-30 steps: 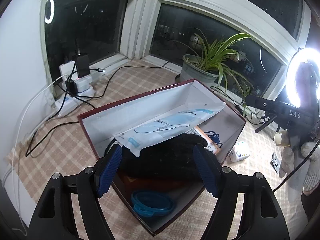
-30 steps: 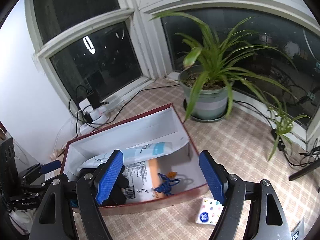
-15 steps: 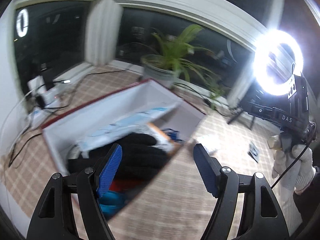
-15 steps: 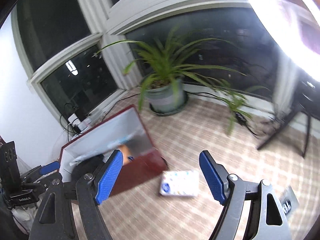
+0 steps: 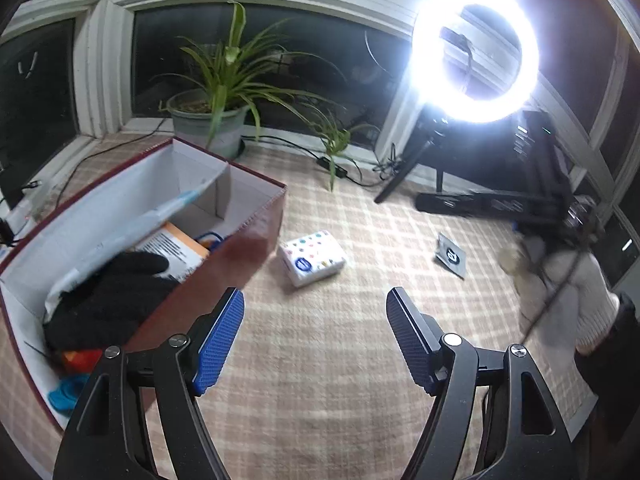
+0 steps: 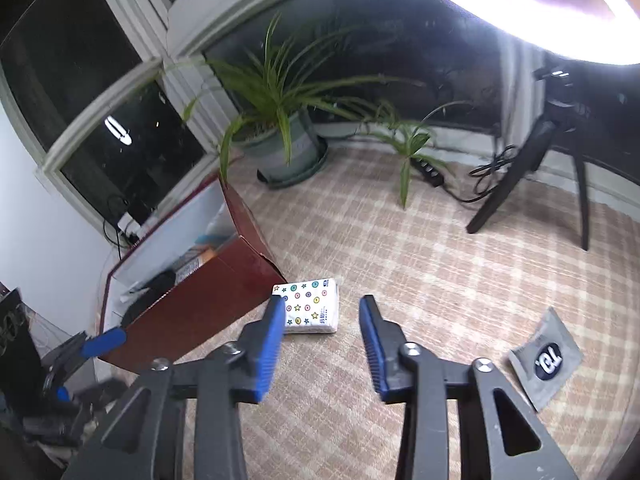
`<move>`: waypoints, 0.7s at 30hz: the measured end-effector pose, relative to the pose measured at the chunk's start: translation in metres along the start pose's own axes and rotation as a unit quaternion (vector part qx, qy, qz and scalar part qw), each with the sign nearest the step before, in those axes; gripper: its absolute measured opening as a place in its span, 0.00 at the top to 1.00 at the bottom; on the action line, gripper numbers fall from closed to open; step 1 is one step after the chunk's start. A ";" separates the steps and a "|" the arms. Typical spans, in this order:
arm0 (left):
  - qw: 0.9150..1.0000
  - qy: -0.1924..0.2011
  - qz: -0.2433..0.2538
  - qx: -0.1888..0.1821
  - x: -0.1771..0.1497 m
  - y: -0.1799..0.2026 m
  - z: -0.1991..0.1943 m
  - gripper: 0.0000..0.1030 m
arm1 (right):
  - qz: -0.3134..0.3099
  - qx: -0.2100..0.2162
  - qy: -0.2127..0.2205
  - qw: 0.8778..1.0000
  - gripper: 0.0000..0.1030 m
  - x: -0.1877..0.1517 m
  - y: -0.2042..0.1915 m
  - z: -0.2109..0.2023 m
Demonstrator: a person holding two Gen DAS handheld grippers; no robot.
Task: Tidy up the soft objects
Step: 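Move both tools back from the box toward the items on the rug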
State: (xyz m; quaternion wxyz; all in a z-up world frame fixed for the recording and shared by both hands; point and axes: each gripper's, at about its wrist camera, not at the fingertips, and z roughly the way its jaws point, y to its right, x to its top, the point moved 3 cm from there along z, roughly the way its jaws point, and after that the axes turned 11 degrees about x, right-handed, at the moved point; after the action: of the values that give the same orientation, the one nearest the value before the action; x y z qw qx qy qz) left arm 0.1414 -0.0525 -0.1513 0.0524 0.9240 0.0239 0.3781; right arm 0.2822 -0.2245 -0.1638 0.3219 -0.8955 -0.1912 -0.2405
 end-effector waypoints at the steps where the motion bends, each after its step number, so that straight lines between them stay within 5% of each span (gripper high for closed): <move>1: 1.000 -0.001 0.001 0.000 -0.003 0.001 -0.003 0.29 | 0.003 0.002 -0.007 1.000 0.71 0.002 0.001 0.006; 10: 0.998 -0.004 -0.050 0.027 -0.019 -0.037 -0.025 0.29 | -0.015 0.012 -0.104 0.994 0.77 0.025 -0.006 0.105; 21: 0.989 -0.008 -0.128 0.068 -0.034 -0.082 -0.041 0.29 | -0.035 0.009 -0.164 0.986 0.79 0.017 0.009 0.163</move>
State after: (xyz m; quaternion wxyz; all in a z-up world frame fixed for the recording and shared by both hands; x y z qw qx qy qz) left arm 0.0880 0.0289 -0.1556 0.0373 0.9179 0.1669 0.3580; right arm 0.3501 -0.1186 -0.2691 0.2855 -0.9128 -0.2745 -0.1000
